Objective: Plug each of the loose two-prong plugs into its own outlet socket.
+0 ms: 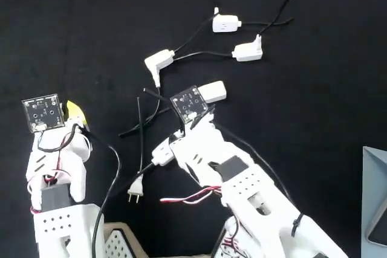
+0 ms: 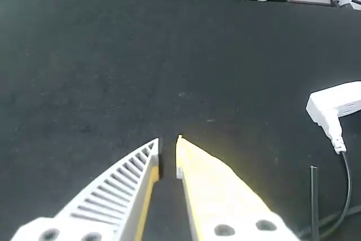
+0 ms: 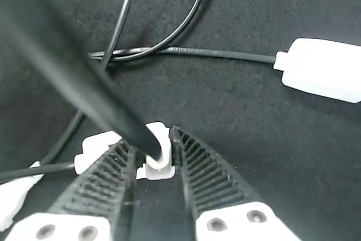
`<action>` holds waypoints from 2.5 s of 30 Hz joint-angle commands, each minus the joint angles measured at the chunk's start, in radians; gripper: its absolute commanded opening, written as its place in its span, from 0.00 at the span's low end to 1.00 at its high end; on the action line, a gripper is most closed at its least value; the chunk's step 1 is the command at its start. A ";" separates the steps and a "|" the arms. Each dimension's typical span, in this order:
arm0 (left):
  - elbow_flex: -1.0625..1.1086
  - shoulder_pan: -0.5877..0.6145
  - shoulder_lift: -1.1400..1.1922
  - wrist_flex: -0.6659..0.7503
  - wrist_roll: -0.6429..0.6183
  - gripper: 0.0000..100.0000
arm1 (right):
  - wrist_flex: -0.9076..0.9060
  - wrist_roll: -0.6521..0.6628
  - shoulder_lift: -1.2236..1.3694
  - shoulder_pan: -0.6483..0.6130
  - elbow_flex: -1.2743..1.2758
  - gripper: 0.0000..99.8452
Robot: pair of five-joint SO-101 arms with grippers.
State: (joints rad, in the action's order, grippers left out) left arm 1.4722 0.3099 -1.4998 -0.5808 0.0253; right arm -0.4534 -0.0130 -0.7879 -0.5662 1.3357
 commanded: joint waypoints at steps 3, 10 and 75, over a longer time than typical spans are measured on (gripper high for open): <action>-0.007 0.010 -0.009 0.021 -0.006 0.06 | 0.020 -0.003 0.005 0.006 -0.065 0.01; -0.007 0.007 -0.009 0.021 -0.005 0.06 | 0.021 -0.002 0.007 -0.006 -0.067 0.01; -0.007 0.010 -0.009 0.021 -0.005 0.06 | -0.044 0.084 0.179 -0.017 -0.105 0.01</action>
State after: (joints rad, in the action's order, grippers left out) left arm 1.4722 0.3099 -1.4998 -0.5808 0.0253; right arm -0.4749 0.0698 -0.6206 -0.6015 1.2298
